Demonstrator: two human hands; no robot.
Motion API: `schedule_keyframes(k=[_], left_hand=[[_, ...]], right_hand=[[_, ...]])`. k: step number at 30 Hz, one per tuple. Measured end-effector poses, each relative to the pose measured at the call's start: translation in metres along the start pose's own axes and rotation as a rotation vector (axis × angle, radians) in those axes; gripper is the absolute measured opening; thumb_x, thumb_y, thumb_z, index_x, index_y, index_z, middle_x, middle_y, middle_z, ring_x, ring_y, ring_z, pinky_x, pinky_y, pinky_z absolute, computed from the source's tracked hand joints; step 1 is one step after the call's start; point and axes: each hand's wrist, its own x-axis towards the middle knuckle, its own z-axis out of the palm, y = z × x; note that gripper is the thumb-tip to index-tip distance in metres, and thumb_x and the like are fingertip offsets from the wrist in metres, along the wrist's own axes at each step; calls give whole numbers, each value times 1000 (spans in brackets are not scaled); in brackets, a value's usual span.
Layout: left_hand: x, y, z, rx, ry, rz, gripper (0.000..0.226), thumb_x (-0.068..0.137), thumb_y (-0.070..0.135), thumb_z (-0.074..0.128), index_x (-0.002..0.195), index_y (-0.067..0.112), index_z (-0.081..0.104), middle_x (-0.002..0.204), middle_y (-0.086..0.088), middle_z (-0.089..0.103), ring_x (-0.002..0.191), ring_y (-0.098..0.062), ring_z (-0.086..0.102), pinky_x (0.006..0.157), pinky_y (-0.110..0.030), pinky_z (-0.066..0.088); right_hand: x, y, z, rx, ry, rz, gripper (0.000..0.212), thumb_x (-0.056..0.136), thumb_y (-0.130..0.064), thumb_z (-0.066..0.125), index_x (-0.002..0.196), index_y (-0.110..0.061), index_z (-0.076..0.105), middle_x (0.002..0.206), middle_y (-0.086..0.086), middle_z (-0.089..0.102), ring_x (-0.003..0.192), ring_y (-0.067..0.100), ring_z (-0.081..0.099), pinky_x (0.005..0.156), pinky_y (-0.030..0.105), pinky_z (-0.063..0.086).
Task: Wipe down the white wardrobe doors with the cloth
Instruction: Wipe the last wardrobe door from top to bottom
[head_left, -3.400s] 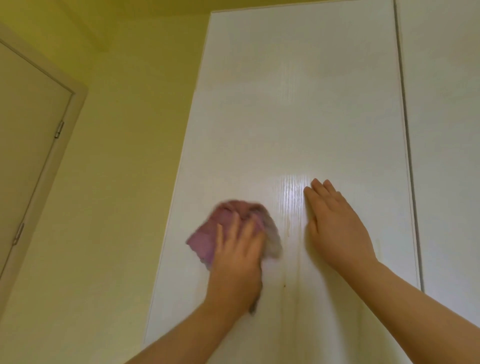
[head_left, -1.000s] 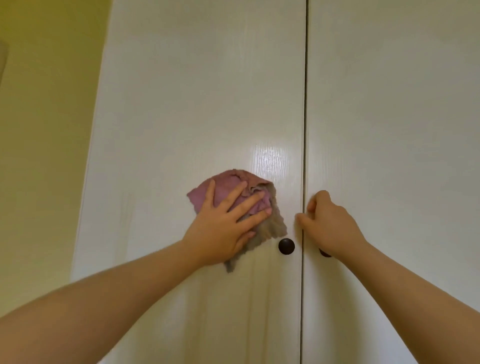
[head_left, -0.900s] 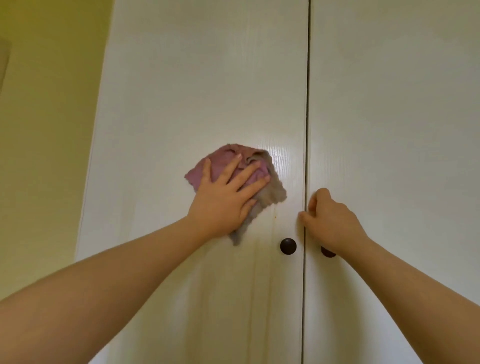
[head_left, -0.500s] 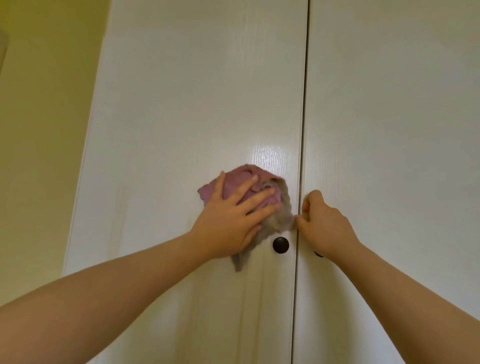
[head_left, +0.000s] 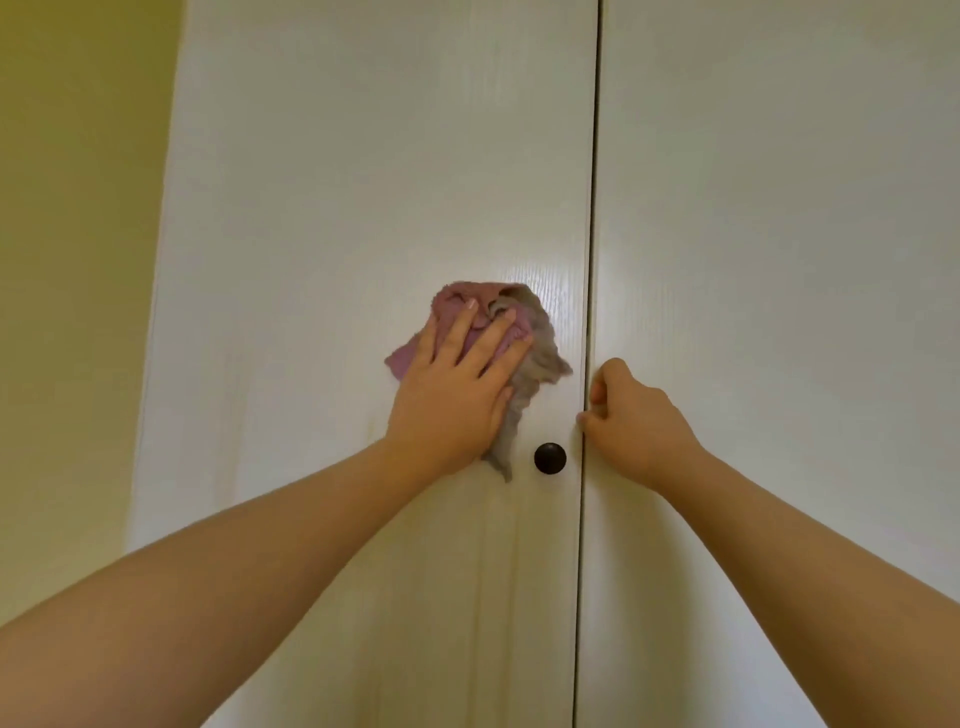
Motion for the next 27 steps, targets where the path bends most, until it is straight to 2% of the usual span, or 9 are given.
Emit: schedule_keyframes(k=[3,6,10,13,16,19,22,24,27], left_hand=[[-2,19,1,-68,24,-111,50,91,31,36,132,9,55,137,-15,52,127,-44,44,102,-60,34],[-61,43,4,-141,-2,57,50,92,31,40,135,10,49,140,-13,49,134,-39,32,111,-54,20],[-72,22,1,-87,-74,226,50,93,34,39,138,12,43,140,-12,50,133,-39,35,109,-54,26],[-32,9,-2,-27,-83,-30,53,92,35,35,136,9,50,139,-15,50,129,-41,43,103,-58,36],[-40,31,2,-97,-35,-151,54,92,33,34,140,9,39,142,-16,45,134,-41,35,108,-55,26],[-96,54,1,-145,-48,54,54,91,35,39,139,13,34,142,-12,46,135,-36,27,113,-49,12],[-107,36,-1,-101,-88,223,55,90,38,39,140,16,35,140,-9,49,134,-34,30,113,-48,15],[-84,21,3,-64,-67,145,56,90,37,39,140,13,39,140,-11,49,134,-35,30,109,-50,21],[-52,24,2,-84,-55,-179,55,92,36,35,140,9,37,144,-16,44,135,-36,26,108,-51,19]], right_hand=[[-1,0,2,6,8,0,7,93,-14,44,96,-12,37,74,1,47,71,22,49,63,30,39],[-2,2,3,20,8,-4,8,93,-12,44,96,-12,36,74,1,46,72,23,49,65,31,39],[-5,2,4,9,9,-9,6,94,-11,42,95,-11,36,71,-1,44,74,24,50,71,35,41],[-6,1,7,-15,26,-6,5,95,-13,40,95,-12,35,70,0,44,73,24,50,72,35,40],[-6,1,11,-31,33,-3,5,95,-13,40,94,-12,35,69,-1,43,71,23,48,71,34,38],[-8,4,15,-19,29,10,4,94,-13,41,94,-12,37,71,1,46,73,24,48,73,36,40],[-11,5,17,-44,23,12,7,97,-18,35,95,-12,38,83,8,55,79,27,51,73,37,39],[-12,4,18,-47,19,19,13,98,-23,32,95,-12,39,84,8,56,82,28,52,74,36,39],[-12,2,20,-62,53,21,14,97,-26,34,93,-13,39,75,1,48,80,24,49,72,32,33]])
